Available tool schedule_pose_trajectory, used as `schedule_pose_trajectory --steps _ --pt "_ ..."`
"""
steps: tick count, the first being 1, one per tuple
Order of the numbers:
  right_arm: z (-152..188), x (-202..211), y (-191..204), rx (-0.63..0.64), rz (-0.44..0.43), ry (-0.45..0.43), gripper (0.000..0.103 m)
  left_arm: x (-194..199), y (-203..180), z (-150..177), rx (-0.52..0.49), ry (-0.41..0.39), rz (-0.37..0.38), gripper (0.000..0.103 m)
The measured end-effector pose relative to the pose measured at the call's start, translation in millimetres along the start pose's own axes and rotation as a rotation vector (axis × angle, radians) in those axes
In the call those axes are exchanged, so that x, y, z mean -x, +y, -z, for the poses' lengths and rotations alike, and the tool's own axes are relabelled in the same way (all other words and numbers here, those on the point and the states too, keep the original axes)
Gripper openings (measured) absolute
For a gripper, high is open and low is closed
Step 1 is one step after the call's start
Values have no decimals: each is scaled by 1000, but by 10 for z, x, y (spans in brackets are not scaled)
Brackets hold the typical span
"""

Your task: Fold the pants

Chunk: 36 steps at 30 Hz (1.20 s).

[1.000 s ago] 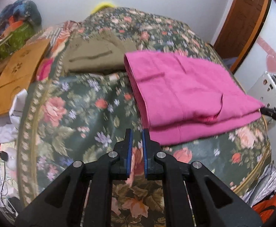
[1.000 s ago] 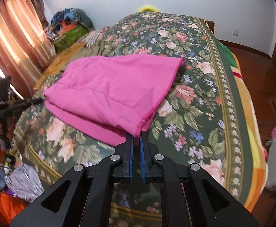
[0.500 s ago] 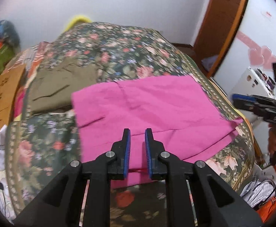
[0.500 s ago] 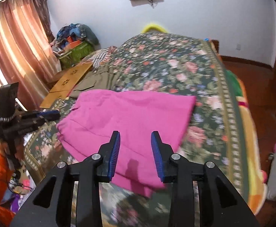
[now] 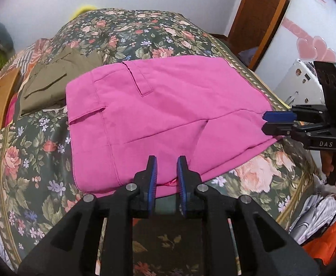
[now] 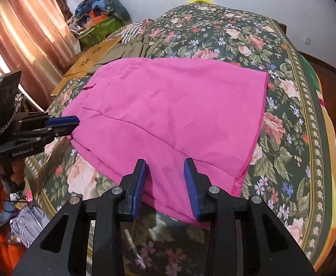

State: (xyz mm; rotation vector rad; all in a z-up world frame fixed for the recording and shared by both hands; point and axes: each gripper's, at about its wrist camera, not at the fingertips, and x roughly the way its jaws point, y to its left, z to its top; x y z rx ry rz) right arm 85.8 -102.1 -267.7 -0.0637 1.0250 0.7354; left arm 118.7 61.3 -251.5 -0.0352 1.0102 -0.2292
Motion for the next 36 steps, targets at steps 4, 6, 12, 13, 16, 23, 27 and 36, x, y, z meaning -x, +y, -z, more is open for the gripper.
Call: schedule_pose_trajectory --steps 4,6,12,13,16,23,27,36 --pt "17 36 0 20 20 20 30 63 38 -25 5 10 -1 21" --pt "9 76 -38 21 23 33 31 123 133 -94 35 6 -8 25" --pt "-177 348 -273 -18 72 -25 34 349 563 -447 124 -100 -124 50" --pt "-212 382 -307 -20 83 -42 38 357 655 -532 140 -120 -153 53" --pt "-411 464 -457 -40 133 -111 45 280 909 -741 167 -135 -189 53" --pt "-889 222 -902 -108 200 -148 45 -228 1387 -1070 260 -73 -150 53" --pt "-1073 -47 -1134 -147 192 -123 45 -562 1562 -1089 314 -12 -127 53" --pt "-1159 -619 -1561 -271 105 -19 45 -808 1724 -1025 372 40 -36 53"
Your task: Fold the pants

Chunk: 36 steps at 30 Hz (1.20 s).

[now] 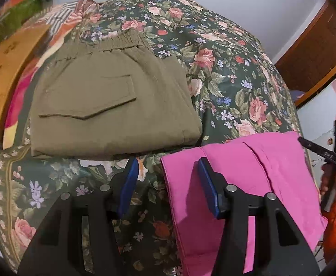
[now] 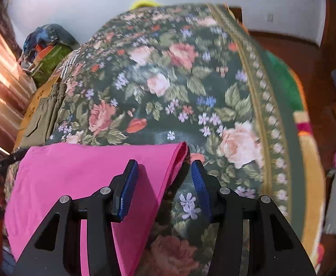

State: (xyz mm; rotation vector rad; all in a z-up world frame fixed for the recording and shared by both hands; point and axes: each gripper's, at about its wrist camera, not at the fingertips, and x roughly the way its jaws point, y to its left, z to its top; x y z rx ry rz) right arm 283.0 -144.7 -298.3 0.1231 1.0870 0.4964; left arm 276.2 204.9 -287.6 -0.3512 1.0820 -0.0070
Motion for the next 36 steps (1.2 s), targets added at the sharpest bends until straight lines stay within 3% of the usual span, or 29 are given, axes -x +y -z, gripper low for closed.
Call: schedule_pose_trajectory --steps 7,11,14,16,21,29,36 --pt "9 -149 -43 -36 -67 40 43 52 -22 45 13 12 81 53" --pt "12 -170 8 -14 -92 46 24 -63 -88 58 1 31 95 53" --pt "16 -145 39 3 -81 18 12 -107 -98 30 10 34 130 42" --pt "5 -149 66 10 -74 2 9 -95 -126 10 -2 18 123 29" --pt "-62 -56 94 45 -25 -73 5 47 -250 46 -60 -50 59 18" --pt "-170 -119 233 113 -11 -100 4 183 -234 203 -88 -99 -41 16" --pt "-212 -199 269 137 33 -82 4 175 -178 209 -64 -58 -42 19"
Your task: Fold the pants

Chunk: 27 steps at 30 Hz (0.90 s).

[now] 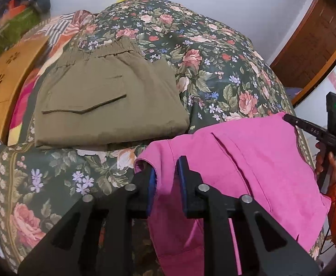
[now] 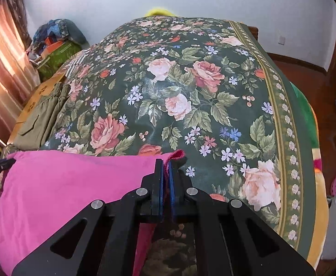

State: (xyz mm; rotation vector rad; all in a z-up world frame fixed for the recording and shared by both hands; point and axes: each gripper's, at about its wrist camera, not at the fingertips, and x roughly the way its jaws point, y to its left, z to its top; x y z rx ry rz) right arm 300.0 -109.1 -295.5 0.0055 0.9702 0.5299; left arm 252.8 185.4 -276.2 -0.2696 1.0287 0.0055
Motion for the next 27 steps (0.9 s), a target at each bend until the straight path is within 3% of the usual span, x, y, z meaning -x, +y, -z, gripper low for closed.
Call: schedule_pose_trajectory --steps 2,4,6,11,17,21,25,27 --pt "-7 74 15 -5 4 13 8 80 -33 0 -14 -2 -20 24" --pt "-4 199 48 -5 -11 5 22 198 -60 4 -20 -22 -40 29" --pt "25 339 101 6 -28 -10 28 328 -89 22 -13 -42 -42 33" --pt "207 669 425 88 -85 -8 28 534 -349 175 -70 -49 21 36" --pt "595 777 770 152 -137 51 28 468 -702 511 -134 11 48 38" --pt "914 737 910 181 -141 121 28 384 -778 764 -144 36 39 39" --pt "1059 805 879 158 -124 113 28 485 -827 918 -188 0 -19 43" --pt "1075 872 858 143 -124 119 28 610 -768 949 -163 0 -8 47"
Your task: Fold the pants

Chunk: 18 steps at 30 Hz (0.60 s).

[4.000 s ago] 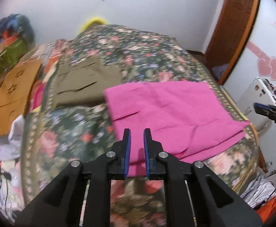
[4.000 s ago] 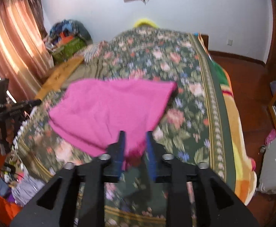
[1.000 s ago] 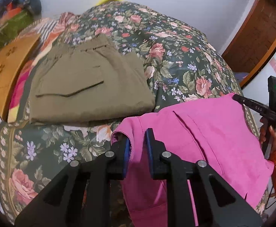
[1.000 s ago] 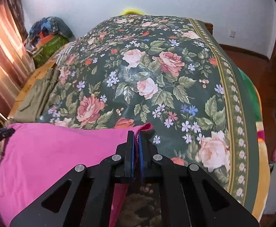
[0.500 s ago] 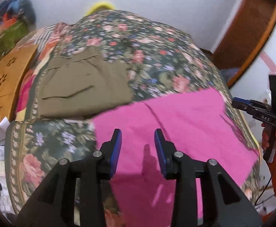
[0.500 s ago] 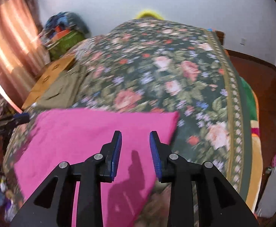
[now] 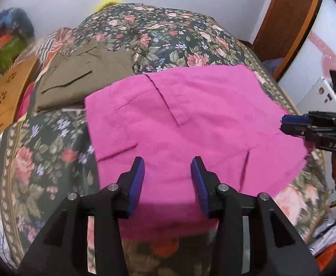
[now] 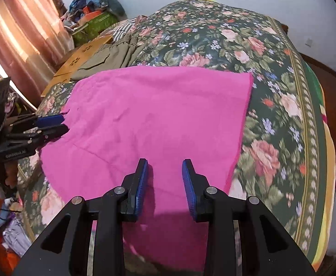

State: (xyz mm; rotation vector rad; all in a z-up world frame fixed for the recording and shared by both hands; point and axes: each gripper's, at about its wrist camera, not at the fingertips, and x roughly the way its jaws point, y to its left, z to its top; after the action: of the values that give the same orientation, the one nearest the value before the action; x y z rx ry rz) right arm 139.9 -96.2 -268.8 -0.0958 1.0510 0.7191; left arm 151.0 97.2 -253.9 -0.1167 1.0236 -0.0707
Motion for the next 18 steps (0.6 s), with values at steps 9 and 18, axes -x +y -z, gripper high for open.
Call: schedule_pose_trajectory --steps 9,18 --pt "48 366 147 21 35 -91 40 466 618 310 318 -46 45 74" --pt "24 388 412 84 49 -162 44 183 689 672 530 78 299 74"
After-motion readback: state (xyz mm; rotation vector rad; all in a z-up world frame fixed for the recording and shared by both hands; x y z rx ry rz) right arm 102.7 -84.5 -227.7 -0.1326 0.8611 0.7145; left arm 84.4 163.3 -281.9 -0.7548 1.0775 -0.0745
